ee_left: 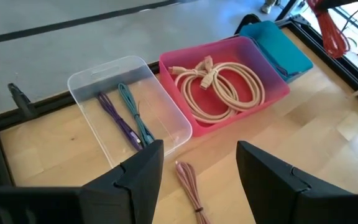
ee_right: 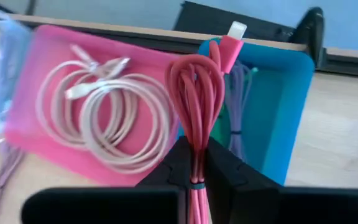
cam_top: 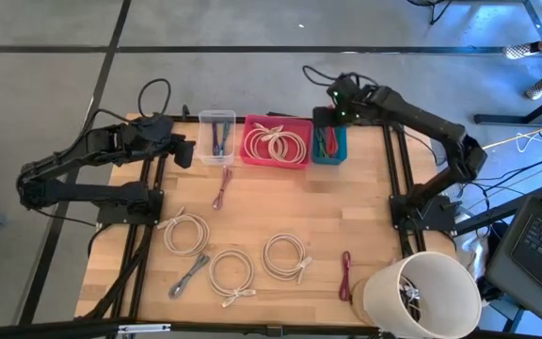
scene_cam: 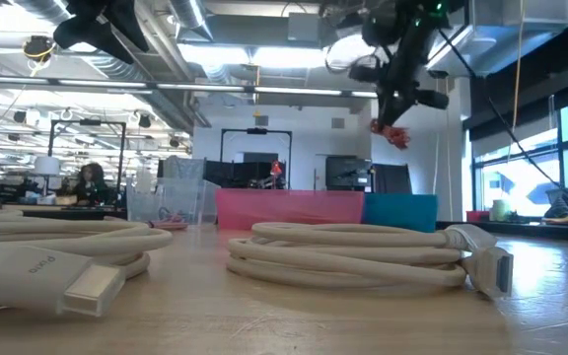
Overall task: Pick & Place USB Port
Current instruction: Put the orange charger cable into the blue bin
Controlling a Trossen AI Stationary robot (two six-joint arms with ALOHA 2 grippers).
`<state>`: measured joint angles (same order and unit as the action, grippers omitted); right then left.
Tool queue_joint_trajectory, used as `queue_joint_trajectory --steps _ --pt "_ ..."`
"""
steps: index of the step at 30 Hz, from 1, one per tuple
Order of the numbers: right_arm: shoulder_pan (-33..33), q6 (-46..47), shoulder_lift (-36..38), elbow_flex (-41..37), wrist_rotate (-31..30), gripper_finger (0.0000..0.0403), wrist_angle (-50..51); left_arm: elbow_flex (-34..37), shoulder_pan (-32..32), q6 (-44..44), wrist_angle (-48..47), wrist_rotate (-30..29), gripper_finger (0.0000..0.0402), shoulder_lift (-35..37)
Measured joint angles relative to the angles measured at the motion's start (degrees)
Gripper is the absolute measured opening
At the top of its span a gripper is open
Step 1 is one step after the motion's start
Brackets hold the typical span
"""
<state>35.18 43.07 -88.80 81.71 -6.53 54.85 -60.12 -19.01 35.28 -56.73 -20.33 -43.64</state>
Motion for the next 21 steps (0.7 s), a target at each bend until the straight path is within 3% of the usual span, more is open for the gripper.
queue_joint_trajectory --steps 21 --pt "4.2 4.4 -16.8 0.0 0.7 0.0022 -5.7 0.0 0.0 0.6 0.0 0.3 0.0196 0.0"
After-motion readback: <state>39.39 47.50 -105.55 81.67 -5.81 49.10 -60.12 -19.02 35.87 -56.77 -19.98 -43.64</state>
